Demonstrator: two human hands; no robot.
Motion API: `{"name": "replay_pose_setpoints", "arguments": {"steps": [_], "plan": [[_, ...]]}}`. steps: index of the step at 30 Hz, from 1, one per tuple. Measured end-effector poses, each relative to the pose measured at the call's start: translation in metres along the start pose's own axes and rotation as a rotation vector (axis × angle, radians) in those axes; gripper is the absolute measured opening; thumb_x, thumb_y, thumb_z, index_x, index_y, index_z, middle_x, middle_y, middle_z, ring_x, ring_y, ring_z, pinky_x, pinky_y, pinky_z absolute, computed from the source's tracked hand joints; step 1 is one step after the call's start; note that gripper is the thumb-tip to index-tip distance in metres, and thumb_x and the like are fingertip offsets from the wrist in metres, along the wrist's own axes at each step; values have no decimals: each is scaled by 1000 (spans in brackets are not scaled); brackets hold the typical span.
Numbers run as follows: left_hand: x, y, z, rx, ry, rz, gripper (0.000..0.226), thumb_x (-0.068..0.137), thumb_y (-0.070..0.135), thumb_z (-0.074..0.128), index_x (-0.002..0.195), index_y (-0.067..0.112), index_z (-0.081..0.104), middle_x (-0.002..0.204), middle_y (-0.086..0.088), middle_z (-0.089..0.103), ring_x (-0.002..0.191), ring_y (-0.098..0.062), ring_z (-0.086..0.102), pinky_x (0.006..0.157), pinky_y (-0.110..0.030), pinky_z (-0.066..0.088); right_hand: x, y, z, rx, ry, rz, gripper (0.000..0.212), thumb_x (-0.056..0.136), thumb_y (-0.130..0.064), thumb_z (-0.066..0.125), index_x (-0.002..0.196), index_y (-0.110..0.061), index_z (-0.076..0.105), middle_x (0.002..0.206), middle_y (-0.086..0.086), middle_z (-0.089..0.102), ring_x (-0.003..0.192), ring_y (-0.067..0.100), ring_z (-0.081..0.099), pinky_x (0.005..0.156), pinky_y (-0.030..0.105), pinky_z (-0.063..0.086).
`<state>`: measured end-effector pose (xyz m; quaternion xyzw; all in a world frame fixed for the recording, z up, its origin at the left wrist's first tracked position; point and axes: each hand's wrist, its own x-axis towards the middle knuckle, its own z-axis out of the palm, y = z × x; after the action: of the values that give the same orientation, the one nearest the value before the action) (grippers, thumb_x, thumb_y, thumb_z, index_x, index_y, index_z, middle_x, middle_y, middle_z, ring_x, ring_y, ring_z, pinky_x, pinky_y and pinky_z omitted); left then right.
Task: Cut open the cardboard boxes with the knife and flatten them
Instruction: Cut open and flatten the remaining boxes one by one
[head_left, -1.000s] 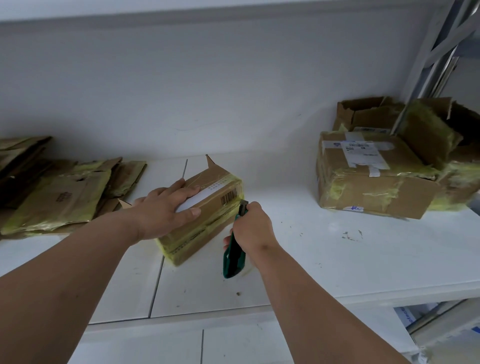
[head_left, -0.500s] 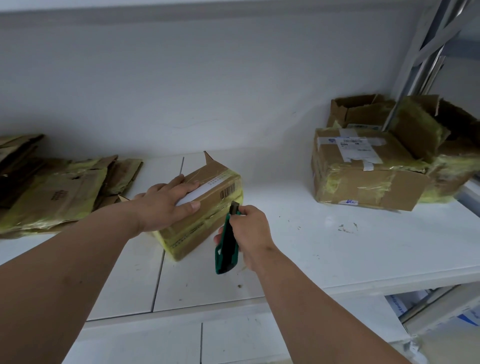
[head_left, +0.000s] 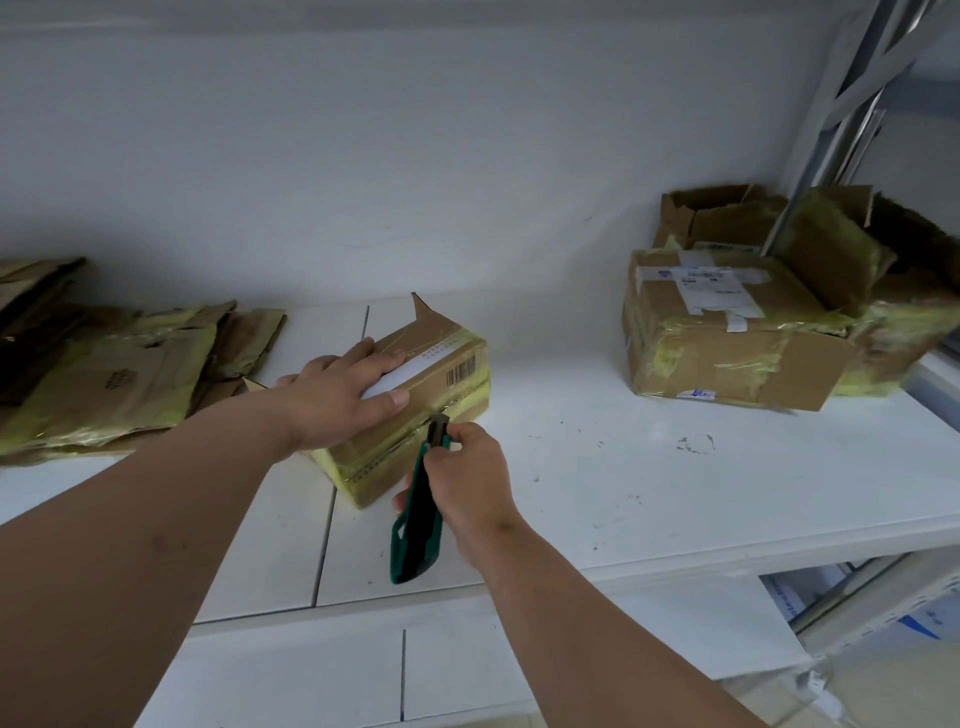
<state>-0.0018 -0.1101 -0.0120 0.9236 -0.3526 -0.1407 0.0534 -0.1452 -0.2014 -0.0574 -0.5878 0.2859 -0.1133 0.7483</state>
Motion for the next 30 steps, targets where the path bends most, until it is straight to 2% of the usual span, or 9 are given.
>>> {"name": "replay_pose_setpoints", "arguments": {"steps": [5,11,14,18,20,25,30], "plan": [[0,0,1,15,9,-3,60,94,67,31,149,54,9,163,14,-4,149,-26,6,117,-53,13,-5,3,8,-61,-25,5,18,93,-1,42,98,-14,53,83,15,63,58,30,67,50,31,54],[-3,1,2,35,16,-9,60,95,66,29,149,54,8,163,14,-5,150,-25,5,117,-53,13,-17,8,19,-82,-104,63,17,92,-3,39,98,-12,52,95,18,60,48,25,64,49,31,54],[-5,3,2,39,21,-7,60,95,66,29,150,53,8,163,14,-5,150,-25,5,116,-53,11,-24,13,27,-110,-151,83,19,92,-5,39,104,-13,52,101,20,59,48,25,65,48,28,52],[-6,4,1,51,21,-10,60,95,66,27,150,52,8,163,13,-5,150,-25,5,116,-53,11,-30,14,26,-111,-187,108,22,93,-4,38,91,-24,46,113,28,61,50,25,64,49,28,53],[-7,4,1,53,14,-4,60,95,66,27,150,52,7,163,13,-6,150,-25,5,116,-53,11,-32,14,22,-113,-208,115,24,93,-2,36,103,-22,46,116,30,60,51,25,63,49,27,53],[-8,5,1,52,13,-2,61,95,66,27,151,51,7,164,12,-5,150,-26,4,116,-53,10,-33,17,15,-88,-227,144,48,94,3,34,139,-14,39,90,22,59,53,24,59,42,21,48],[-8,3,1,61,13,-5,61,95,67,26,151,51,6,163,13,-6,150,-27,5,116,-54,10,-39,24,17,-169,-284,138,54,92,2,35,143,-17,40,80,15,63,48,20,61,49,24,53]]}}
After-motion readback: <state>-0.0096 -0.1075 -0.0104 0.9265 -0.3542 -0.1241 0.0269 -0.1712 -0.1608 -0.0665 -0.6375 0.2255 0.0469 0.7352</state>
